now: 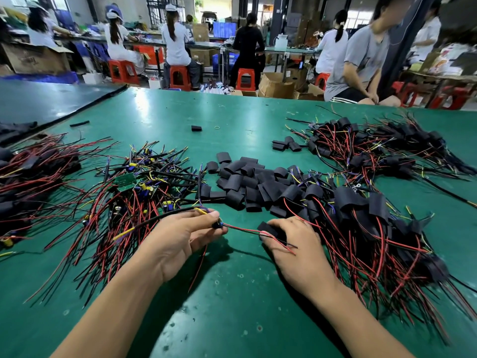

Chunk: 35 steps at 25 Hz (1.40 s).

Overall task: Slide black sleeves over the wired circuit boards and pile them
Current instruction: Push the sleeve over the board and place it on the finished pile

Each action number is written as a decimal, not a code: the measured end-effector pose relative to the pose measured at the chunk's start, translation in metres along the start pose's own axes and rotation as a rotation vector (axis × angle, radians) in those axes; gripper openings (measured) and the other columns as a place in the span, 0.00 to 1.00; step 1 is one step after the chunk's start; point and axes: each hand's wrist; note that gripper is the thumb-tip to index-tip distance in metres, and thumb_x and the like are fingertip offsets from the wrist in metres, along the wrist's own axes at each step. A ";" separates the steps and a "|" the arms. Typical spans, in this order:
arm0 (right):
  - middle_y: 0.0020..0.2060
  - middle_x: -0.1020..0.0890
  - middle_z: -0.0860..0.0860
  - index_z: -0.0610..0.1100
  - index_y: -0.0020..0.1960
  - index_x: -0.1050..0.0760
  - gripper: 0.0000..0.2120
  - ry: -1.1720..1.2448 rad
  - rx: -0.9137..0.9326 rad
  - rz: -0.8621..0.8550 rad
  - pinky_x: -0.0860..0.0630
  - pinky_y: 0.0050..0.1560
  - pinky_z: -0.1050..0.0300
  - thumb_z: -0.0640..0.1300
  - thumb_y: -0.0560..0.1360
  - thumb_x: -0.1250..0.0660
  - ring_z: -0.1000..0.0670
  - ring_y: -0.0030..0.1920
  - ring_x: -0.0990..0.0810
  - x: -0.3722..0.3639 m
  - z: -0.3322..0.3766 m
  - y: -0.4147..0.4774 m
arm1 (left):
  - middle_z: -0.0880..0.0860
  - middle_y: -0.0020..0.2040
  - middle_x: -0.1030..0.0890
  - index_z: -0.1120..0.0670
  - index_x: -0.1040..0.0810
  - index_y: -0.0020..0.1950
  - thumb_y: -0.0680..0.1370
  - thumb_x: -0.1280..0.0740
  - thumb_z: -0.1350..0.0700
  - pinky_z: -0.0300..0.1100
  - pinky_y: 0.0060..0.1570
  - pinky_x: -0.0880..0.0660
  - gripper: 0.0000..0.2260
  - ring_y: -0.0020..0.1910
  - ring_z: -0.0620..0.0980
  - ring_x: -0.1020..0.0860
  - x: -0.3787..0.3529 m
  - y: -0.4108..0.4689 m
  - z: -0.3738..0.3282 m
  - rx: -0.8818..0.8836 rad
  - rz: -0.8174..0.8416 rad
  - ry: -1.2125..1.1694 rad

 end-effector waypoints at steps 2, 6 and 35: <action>0.50 0.18 0.52 0.47 0.58 0.19 0.11 0.158 -0.045 -0.063 0.27 0.58 0.54 0.49 0.77 0.30 0.51 0.53 0.21 -0.002 0.000 0.003 | 0.60 0.38 0.16 0.68 0.21 0.50 0.71 0.27 0.63 0.36 0.35 0.18 0.12 0.36 0.54 0.15 0.001 0.001 -0.001 -0.055 -0.030 -0.013; 0.51 0.16 0.55 0.47 0.60 0.19 0.13 0.389 -0.149 -0.163 0.31 0.50 0.76 0.50 0.77 0.30 0.62 0.47 0.21 0.003 0.001 0.008 | 0.62 0.41 0.19 0.66 0.22 0.54 0.72 0.27 0.62 0.36 0.32 0.19 0.13 0.33 0.54 0.16 0.004 0.006 0.000 -0.160 -0.134 -0.069; 0.28 0.25 0.53 0.55 0.51 0.16 0.11 1.027 -0.197 -0.045 0.33 0.25 0.63 0.56 0.71 0.29 0.53 0.29 0.31 0.009 0.012 0.008 | 0.59 0.41 0.19 0.64 0.21 0.47 0.73 0.26 0.63 0.38 0.32 0.20 0.07 0.33 0.53 0.17 0.011 0.008 -0.005 -0.276 -0.246 -0.084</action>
Point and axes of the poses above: each hand's wrist, its own y-axis towards the middle knuckle, its own x-axis out of the back of the hand, z = x × y
